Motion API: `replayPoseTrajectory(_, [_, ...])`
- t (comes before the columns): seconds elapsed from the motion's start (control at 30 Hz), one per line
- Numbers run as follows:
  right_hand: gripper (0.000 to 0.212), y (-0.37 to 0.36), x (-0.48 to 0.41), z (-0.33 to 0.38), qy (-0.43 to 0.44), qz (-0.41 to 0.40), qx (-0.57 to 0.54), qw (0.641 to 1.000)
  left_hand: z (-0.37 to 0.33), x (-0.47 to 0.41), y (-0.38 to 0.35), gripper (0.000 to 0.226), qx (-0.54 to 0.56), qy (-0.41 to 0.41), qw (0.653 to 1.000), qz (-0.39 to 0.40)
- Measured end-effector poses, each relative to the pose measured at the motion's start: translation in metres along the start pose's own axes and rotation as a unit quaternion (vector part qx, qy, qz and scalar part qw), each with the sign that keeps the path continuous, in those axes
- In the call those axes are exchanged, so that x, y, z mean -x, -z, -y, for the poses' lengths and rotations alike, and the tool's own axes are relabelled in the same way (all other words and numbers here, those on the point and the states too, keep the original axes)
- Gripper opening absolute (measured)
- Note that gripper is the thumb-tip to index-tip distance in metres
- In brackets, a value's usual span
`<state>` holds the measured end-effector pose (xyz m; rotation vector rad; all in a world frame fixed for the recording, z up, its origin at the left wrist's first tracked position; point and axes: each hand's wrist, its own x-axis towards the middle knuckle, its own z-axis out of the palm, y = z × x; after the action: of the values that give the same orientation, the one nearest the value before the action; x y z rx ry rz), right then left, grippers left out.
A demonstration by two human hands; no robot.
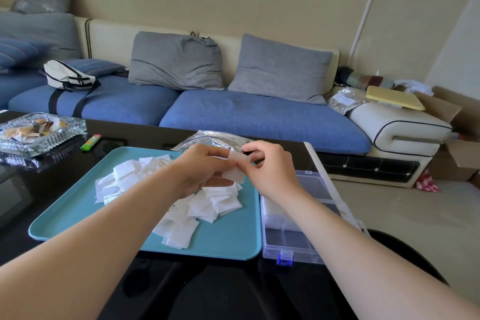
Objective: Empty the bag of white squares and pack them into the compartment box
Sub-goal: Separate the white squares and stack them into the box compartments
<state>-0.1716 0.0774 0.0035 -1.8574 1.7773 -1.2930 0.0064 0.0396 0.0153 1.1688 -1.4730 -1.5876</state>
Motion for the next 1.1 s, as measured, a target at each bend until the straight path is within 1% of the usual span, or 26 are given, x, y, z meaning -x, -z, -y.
replayPoseTrajectory(0.07, [0.016, -0.004, 0.001, 0.001, 0.008, 0.010, 0.020, 1.000, 0.002, -0.003, 0.003, 0.016, -0.021, 0.004, 0.999, -0.044])
replayPoseTrajectory(0.1, [0.016, -0.008, 0.002, -0.001, -0.002, 0.021, 0.036, 0.999, 0.003, -0.005, 0.005, 0.015, -0.033, 0.008, 0.997, -0.072])
replayPoseTrajectory(0.17, [0.019, -0.013, 0.005, -0.002, -0.030, 0.069, 0.106, 0.992, 0.003, -0.007, 0.008, 0.013, -0.040, 0.012, 0.992, -0.120])
replayPoseTrajectory(0.2, [0.017, -0.016, 0.007, -0.004, -0.027, 0.101, 0.164, 0.981, 0.003, -0.008, 0.009, 0.013, -0.039, 0.012, 0.989, -0.139])
replayPoseTrajectory(0.23, [0.013, -0.020, 0.008, -0.006, -0.012, 0.133, 0.225, 0.965, 0.003, -0.008, 0.010, 0.016, -0.037, 0.012, 0.987, -0.154])
replayPoseTrajectory(0.27, [0.014, -0.024, 0.011, -0.006, 0.007, 0.160, 0.282, 0.946, 0.003, -0.008, 0.012, 0.018, -0.037, 0.013, 0.985, -0.167])
replayPoseTrajectory(0.3, [0.018, -0.030, 0.013, -0.005, 0.024, 0.181, 0.321, 0.929, 0.002, -0.008, 0.014, 0.021, -0.038, 0.017, 0.983, -0.181])
replayPoseTrajectory(0.33, [0.018, -0.036, 0.015, -0.004, 0.041, 0.201, 0.337, 0.919, 0.002, -0.009, 0.016, 0.023, -0.039, 0.021, 0.980, -0.192])
replayPoseTrajectory(0.4, [0.007, -0.048, 0.015, -0.002, 0.068, 0.226, 0.337, 0.911, 0.003, -0.011, 0.021, 0.028, -0.033, 0.027, 0.978, -0.204])
replayPoseTrajectory(0.5, [0.026, -0.067, 0.013, 0.001, 0.102, 0.233, 0.307, 0.917, 0.004, -0.012, 0.026, 0.035, -0.034, 0.033, 0.975, -0.218])
replayPoseTrajectory(0.6, [0.033, -0.082, 0.011, 0.004, 0.104, 0.201, 0.305, 0.925, 0.004, -0.014, 0.028, 0.039, -0.035, 0.034, 0.972, -0.231])
replayPoseTrajectory(0.7, [0.047, -0.088, 0.005, 0.007, 0.052, 0.190, 0.277, 0.941, 0.003, -0.014, 0.030, 0.040, -0.028, 0.032, 0.967, -0.249])
replayPoseTrajectory(0.73, [0.045, -0.089, 0.002, 0.007, 0.036, 0.190, 0.271, 0.943, 0.003, -0.015, 0.030, 0.039, -0.025, 0.029, 0.967, -0.251])
replayPoseTrajectory(0.8, [0.032, -0.091, -0.003, 0.007, 0.019, 0.188, 0.272, 0.944, 0.003, -0.015, 0.032, 0.038, -0.020, 0.029, 0.967, -0.253])
replayPoseTrajectory(0.9, [0.033, -0.091, -0.008, 0.003, -0.028, 0.178, 0.239, 0.954, 0.003, -0.016, 0.033, 0.040, -0.022, 0.033, 0.967, -0.251])
replayPoseTrajectory(1.0, [0.039, -0.081, -0.011, 0.004, -0.013, 0.153, 0.222, 0.963, 0.002, -0.017, 0.033, 0.038, -0.021, 0.030, 0.967, -0.252])
replayPoseTrajectory(1.07, [0.043, -0.075, -0.012, 0.003, 0.013, 0.118, 0.162, 0.980, 0.001, -0.017, 0.033, 0.038, -0.021, 0.030, 0.967, -0.251])
replayPoseTrajectory(1.1, [0.041, -0.071, -0.012, 0.003, 0.019, 0.096, 0.124, 0.988, 0.001, -0.018, 0.034, 0.038, -0.018, 0.029, 0.969, -0.245])
